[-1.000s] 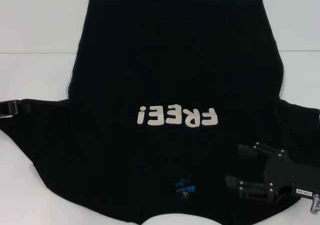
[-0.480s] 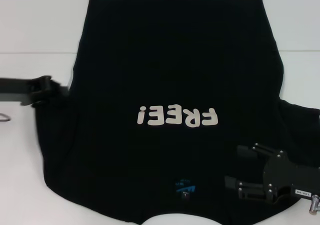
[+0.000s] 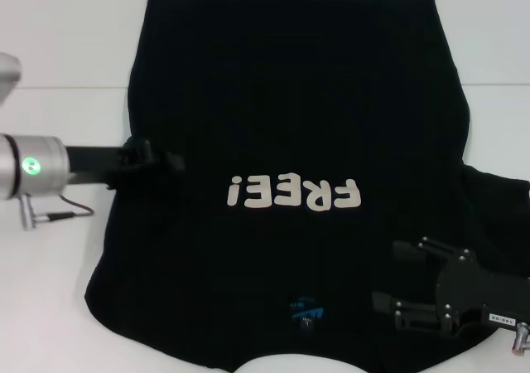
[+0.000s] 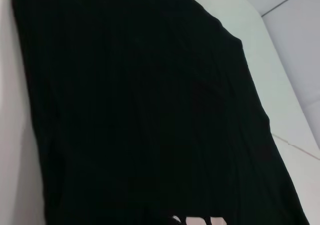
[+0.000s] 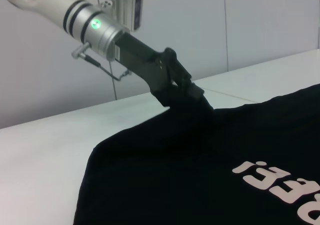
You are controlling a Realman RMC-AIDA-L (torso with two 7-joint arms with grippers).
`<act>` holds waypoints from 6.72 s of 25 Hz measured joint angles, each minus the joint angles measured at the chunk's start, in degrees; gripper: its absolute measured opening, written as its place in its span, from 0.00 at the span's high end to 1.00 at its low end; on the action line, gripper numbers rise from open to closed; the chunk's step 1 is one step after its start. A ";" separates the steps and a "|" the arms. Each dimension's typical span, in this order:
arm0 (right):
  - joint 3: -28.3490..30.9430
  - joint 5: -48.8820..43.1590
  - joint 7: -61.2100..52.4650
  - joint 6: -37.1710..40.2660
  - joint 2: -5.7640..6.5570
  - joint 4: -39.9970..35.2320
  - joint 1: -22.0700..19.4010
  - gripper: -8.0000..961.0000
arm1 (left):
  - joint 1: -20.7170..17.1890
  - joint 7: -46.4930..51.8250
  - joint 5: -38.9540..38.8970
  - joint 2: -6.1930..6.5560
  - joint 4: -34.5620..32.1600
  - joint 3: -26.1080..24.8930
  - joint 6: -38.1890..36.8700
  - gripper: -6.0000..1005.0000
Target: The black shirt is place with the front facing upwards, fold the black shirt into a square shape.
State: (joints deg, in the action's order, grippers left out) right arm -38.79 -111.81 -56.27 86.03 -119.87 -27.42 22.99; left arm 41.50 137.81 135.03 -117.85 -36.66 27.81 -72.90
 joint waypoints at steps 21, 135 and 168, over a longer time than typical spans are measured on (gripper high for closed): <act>0.07 0.11 0.30 -0.73 -0.10 0.36 0.22 0.05 | -3.16 2.80 -7.91 0.45 2.73 -0.36 -6.54 0.34; 10.45 -39.87 -83.61 2.35 8.18 -33.01 10.02 0.05 | -18.97 -65.85 -12.34 -5.37 -5.27 4.71 -28.78 0.12; 5.32 -39.96 -82.93 -10.56 8.04 -18.10 15.24 0.47 | -18.65 -66.00 -12.34 -5.36 -5.26 4.69 -27.73 0.13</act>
State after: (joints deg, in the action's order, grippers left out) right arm -33.47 -151.77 -139.20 75.47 -111.84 -45.52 38.23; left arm 22.84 71.80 122.70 -123.21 -41.92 32.50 -100.63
